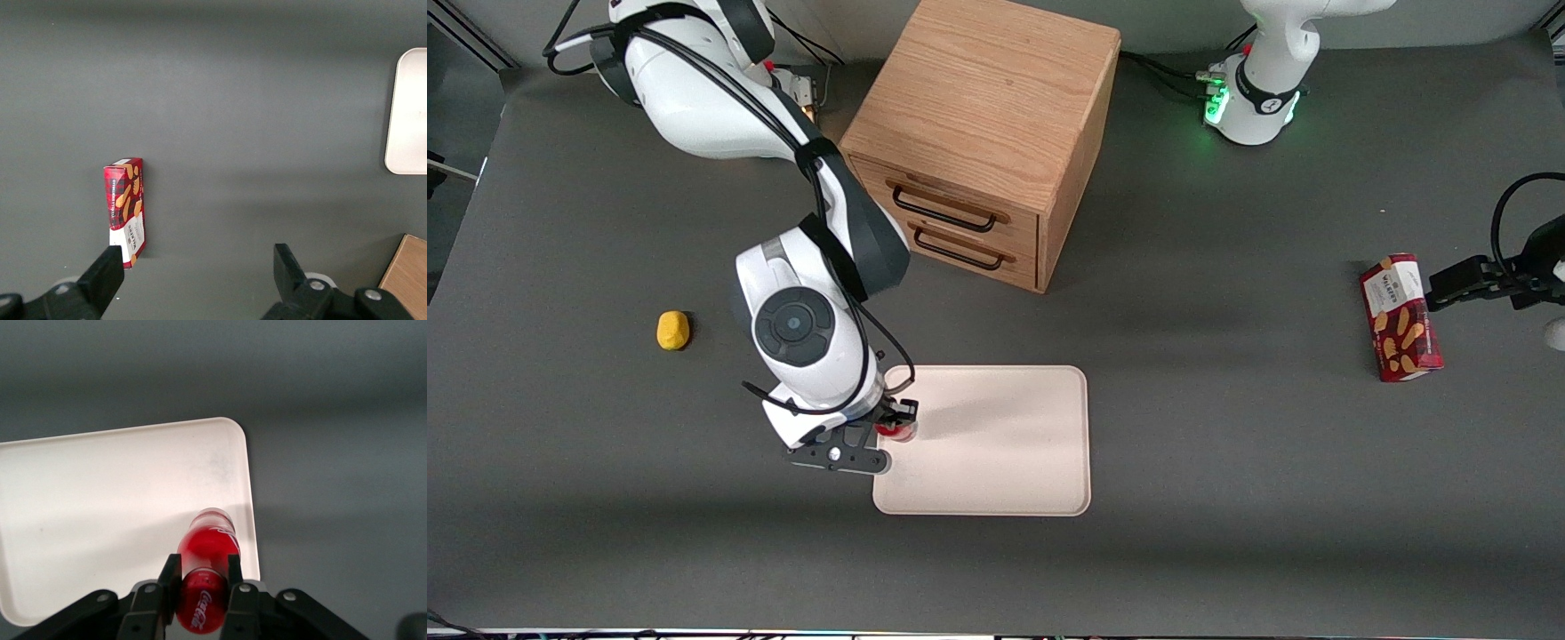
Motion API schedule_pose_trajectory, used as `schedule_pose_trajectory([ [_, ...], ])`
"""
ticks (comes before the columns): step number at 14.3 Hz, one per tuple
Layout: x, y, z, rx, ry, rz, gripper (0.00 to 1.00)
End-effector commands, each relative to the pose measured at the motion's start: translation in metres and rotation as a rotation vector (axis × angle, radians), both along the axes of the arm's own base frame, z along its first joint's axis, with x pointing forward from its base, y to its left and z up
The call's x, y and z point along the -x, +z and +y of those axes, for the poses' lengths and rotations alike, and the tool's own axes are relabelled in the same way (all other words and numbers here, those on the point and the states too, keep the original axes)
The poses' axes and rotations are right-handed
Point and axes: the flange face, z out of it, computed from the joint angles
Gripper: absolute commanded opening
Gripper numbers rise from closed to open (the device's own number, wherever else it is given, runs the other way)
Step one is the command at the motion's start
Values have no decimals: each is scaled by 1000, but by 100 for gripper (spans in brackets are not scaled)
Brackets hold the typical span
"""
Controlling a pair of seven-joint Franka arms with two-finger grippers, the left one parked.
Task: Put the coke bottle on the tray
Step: 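Carry the held bottle over the white tray's corner with the right gripper, then lower the bottle onto the tray and open the right gripper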
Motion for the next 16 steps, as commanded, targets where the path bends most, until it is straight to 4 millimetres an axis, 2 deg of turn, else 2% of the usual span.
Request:
schedule_pose_trajectory([
  [1, -2, -8, -3, 8, -9, -23, 0],
  [4, -5, -30, -4, -2, -12, -43, 0],
  [6, -7, -36, -6, -6, -15, -49, 0],
  [16, -7, -43, -4, -4, -38, -42, 0],
])
